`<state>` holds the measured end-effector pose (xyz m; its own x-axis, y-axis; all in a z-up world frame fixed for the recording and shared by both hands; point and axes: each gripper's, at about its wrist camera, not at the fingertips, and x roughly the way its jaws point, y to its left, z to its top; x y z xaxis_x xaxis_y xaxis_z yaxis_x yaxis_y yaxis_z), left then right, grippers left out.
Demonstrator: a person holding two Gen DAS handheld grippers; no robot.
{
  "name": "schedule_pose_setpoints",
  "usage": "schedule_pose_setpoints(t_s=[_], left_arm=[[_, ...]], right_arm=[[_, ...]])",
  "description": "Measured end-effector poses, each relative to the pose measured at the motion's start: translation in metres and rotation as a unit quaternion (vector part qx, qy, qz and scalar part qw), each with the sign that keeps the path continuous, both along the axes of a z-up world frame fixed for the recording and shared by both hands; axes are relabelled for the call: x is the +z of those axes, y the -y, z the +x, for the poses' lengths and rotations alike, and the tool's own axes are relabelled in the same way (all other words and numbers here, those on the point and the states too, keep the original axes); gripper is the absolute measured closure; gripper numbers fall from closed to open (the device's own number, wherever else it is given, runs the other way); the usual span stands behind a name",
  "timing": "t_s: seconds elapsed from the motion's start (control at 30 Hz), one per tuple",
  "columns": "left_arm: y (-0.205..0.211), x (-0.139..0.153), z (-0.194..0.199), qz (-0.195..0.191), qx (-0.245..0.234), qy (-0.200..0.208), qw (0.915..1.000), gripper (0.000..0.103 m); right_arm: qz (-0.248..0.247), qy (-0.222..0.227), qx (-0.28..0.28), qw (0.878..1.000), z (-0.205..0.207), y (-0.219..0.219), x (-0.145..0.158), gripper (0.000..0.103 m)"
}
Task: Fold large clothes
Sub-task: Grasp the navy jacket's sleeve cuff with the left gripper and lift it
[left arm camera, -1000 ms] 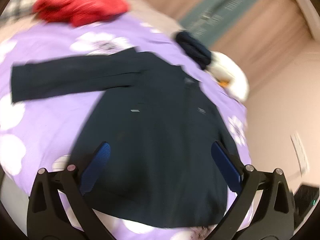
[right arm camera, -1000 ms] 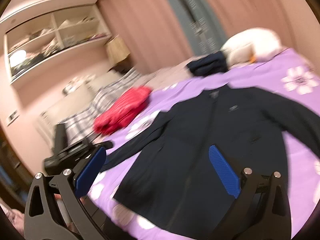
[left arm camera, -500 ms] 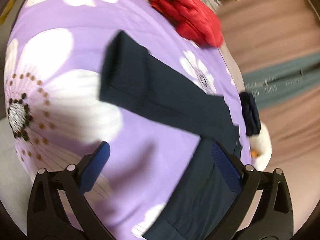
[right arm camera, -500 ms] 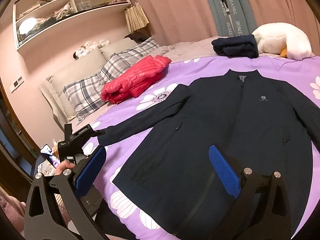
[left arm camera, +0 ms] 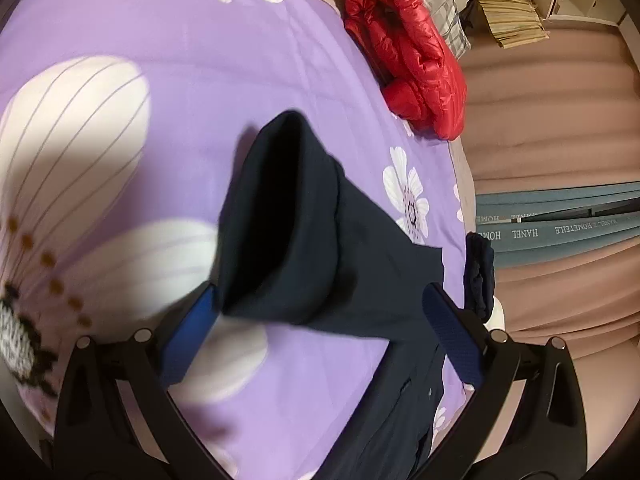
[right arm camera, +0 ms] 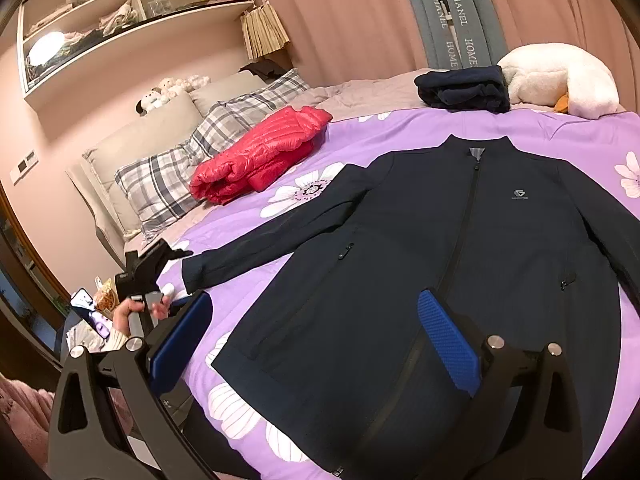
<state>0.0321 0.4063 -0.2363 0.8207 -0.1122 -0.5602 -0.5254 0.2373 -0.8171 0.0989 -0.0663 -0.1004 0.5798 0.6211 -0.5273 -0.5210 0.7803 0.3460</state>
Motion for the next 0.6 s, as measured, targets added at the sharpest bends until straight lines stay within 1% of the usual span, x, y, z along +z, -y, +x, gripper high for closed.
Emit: schedule_pose_setpoints(t_s=[0.1,0.23,0.27,0.3,0.37,0.4,0.47,0.53,0.6], left_arm=[[-0.008,0.001,0.014,0.014,-0.004,-0.009,0.9998,0.002],[-0.014,0.003,0.022,0.016,-0.003,-0.021,0.9996,0.003],[-0.015,0.003,0.024,0.015,-0.002,-0.021,0.9997,0.008],[-0.016,0.004,0.025,0.015,0.000,-0.024,0.9996,0.015],[-0.017,0.002,0.027,0.008,-0.005,-0.027,0.9996,0.065],[-0.018,0.000,0.029,0.005,-0.012,-0.036,0.9993,0.069],[-0.017,0.003,0.032,0.017,-0.016,-0.047,0.9986,0.075],[-0.017,0.009,0.034,0.031,-0.020,-0.048,0.9982,0.085],[-0.015,0.023,0.036,0.050,-0.026,-0.042,0.9975,0.088]], right_arm=[[-0.002,-0.008,-0.003,1.000,0.005,-0.001,-0.004,0.001],[0.005,-0.027,-0.006,1.000,0.013,0.001,-0.008,0.001],[0.006,-0.033,-0.007,0.999,0.015,0.001,-0.010,0.001],[0.006,-0.038,-0.008,0.999,0.016,0.002,-0.011,0.001],[0.008,-0.051,-0.009,0.999,0.021,0.003,-0.014,0.001],[0.008,-0.054,-0.011,0.998,0.021,0.003,-0.015,0.001],[0.008,-0.063,-0.017,0.998,0.025,0.005,-0.018,0.001],[0.010,-0.068,-0.021,0.997,0.025,0.008,-0.020,0.001],[0.010,-0.072,-0.025,0.997,0.025,0.011,-0.022,0.001]])
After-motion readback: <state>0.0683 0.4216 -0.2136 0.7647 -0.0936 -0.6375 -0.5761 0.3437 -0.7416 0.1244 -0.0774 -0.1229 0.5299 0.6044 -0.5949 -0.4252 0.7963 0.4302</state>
